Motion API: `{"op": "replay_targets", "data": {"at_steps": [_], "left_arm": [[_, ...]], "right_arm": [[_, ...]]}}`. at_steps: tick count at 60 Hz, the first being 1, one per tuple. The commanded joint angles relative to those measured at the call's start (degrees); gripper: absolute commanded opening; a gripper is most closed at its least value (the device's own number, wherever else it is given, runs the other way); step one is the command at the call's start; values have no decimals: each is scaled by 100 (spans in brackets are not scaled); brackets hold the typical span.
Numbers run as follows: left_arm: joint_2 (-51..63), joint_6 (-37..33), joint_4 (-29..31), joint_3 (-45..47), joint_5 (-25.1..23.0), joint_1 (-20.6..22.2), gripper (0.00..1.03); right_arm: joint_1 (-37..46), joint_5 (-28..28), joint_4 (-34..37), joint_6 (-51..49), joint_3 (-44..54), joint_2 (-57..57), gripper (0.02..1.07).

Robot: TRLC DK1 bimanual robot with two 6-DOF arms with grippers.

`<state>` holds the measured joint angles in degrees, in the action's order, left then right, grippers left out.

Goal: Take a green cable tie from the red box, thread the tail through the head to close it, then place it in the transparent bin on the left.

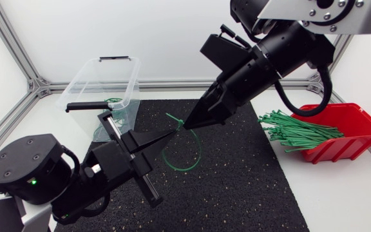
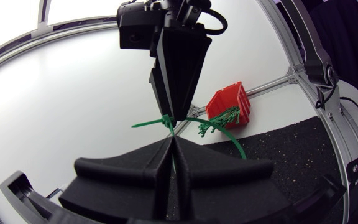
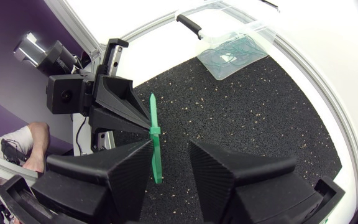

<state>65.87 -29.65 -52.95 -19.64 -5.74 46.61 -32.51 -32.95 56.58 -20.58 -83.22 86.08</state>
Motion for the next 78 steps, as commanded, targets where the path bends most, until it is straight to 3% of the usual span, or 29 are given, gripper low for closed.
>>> {"op": "replay_targets", "data": {"at_steps": [1, 28, 36, 78], "left_arm": [[-127, -15, -49, -14, -138, -12, 4], [-83, 82, 118, -93, -305, -170, 4], [-258, 196, 434, -146, -569, -275, 4], [-733, 996, 2298, -734, -3162, -1576, 4]], "right_arm": [[122, 148, -85, 10, 157, -127, 53], [122, 184, -85, 45, 201, -426, 57], [210, 192, -94, 19, 245, -373, 57], [342, 254, -578, -34, 535, 189, 61]]}}
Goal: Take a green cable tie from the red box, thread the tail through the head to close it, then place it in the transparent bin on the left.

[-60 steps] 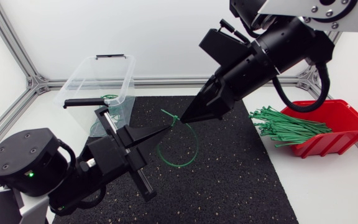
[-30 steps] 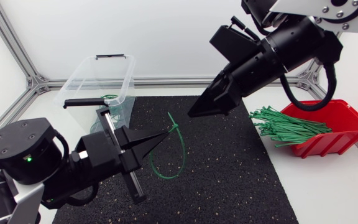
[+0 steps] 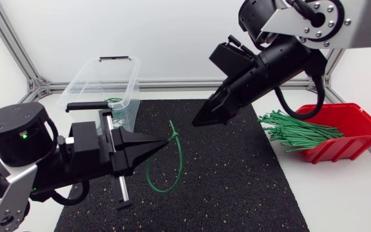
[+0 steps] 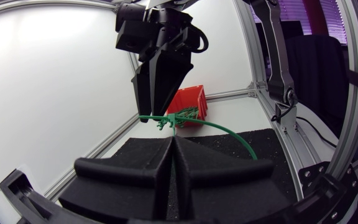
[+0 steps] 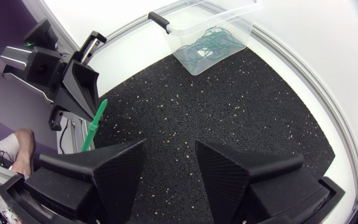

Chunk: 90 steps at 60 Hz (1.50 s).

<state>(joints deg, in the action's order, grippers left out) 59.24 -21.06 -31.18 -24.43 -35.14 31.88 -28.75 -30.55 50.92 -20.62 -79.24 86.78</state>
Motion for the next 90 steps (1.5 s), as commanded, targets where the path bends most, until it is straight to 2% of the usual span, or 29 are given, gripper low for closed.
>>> {"op": "replay_targets", "data": {"at_steps": [1, 4, 11, 23, 32, 64, 79, 85, 90], "left_arm": [[-71, 146, 174, -282, -283, -129, 4], [-36, 137, 218, -308, -433, -164, 4], [114, -135, 147, -247, -389, -147, 4], [544, -610, -134, -212, 191, 55, 4], [694, -636, -196, -282, 279, 73, 4], [861, -759, -310, -344, 490, 143, 4], [799, -768, -345, -247, 490, 170, 4], [747, -786, -363, -203, 490, 170, 4], [738, -794, -371, -203, 490, 143, 4]], "right_arm": [[-51, 13, -20, -30, 137, 111, 61], [-78, -13, 15, -30, 102, 67, 61], [-131, -39, 76, 67, -47, -65, 61], [-333, 5, 287, 296, -496, -56, 61], [-632, 260, 393, 348, -751, 40, 61], [-895, 585, 366, 340, -795, 612, 59], [-895, 638, 217, 340, -759, 682, 47], [-904, 681, 182, 348, -751, 717, 37], [-904, 690, 164, 348, -751, 708, 23]]}}
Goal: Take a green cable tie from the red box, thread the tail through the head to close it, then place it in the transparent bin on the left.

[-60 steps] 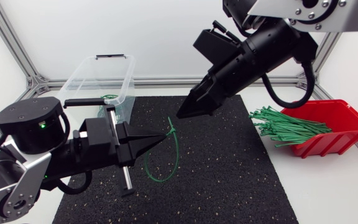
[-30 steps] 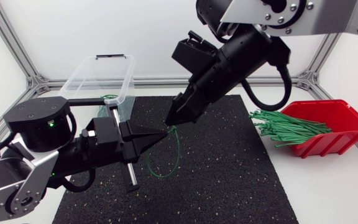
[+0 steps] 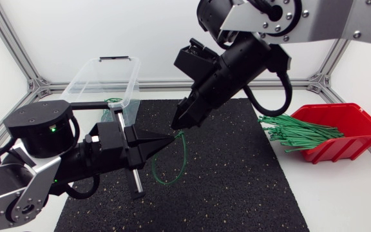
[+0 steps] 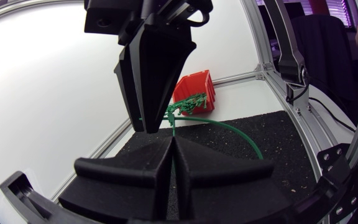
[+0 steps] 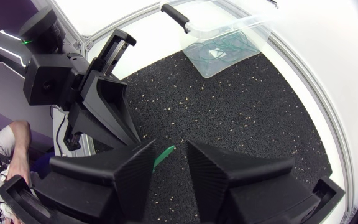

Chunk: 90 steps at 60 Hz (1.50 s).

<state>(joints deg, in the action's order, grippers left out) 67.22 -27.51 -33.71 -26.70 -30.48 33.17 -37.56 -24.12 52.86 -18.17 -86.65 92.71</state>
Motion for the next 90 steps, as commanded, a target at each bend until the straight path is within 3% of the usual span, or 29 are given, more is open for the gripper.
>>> {"op": "replay_targets", "data": {"at_steps": [1, 5, 25, 45, 61, 70, 77, 80, 90], "left_arm": [[-69, -150, -127, 33, 25, 14, 4], [-95, -150, -127, 42, 25, 14, 4], [-464, -141, -74, 288, 68, 278, 4], [-570, -176, -83, 429, 60, 225, 4], [-886, -115, 76, 604, 95, 542, 4], [-737, -229, 32, 534, 112, 331, 4], [-587, -378, 14, 473, 104, 5, 4], [-543, -413, 14, 446, 95, -82, 4], [-491, -431, -12, 437, 95, -109, 4]], "right_arm": [[-23, 65, -30, 112, -18, 116, 20], [-50, 83, -30, 130, -36, 116, 8], [-234, 188, -118, 147, -291, 151, 8], [-304, 294, -118, 174, -519, 266, 8], [-410, 329, -118, 183, -889, 582, 8], [-436, 346, -74, 218, -889, 520, 8], [-427, 382, 84, 279, -880, 397, 20], [-436, 487, 128, 279, -862, 353, 31], [-419, 628, 251, 288, -853, 274, 55]]}}
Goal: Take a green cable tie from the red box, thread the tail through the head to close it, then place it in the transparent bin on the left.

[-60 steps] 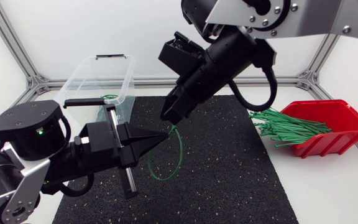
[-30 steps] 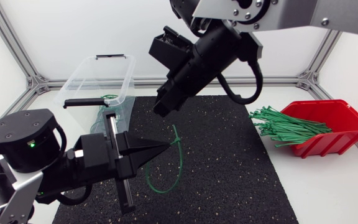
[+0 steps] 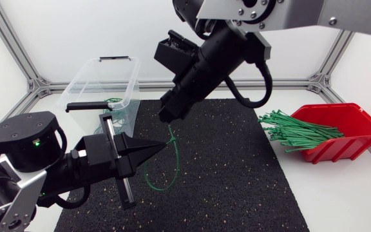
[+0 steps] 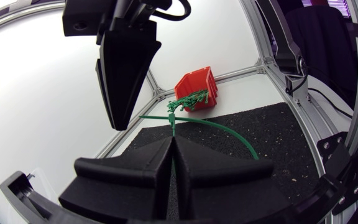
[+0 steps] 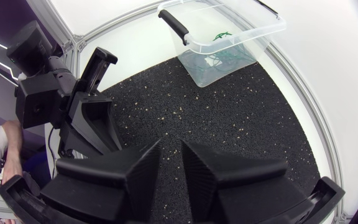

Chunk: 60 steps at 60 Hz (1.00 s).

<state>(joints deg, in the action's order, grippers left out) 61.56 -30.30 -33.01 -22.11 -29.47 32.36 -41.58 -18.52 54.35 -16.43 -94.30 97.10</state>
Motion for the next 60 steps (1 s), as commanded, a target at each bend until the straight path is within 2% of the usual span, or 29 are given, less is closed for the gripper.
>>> {"op": "replay_targets", "data": {"at_steps": [1, 19, 42, 50, 55, 60], "left_arm": [[75, -160, -91, -22, -6, -28, 4], [198, -186, -117, -136, -6, -45, 4], [304, -178, -117, -400, 3, -54, 4], [322, -178, -100, -426, 3, -45, 4], [322, -169, -91, -426, 12, -45, 4], [322, -169, -82, -426, 12, -45, 4]], "right_arm": [[-8, 77, 111, 122, -97, -165, 57], [-25, 139, 181, 104, 175, -323, 62], [36, 112, 102, -19, 641, -455, 56], [54, 77, 50, -63, 641, -499, 42], [54, 77, 32, -80, 659, -508, 28], [54, 51, 14, -98, 703, -561, 8]]}}
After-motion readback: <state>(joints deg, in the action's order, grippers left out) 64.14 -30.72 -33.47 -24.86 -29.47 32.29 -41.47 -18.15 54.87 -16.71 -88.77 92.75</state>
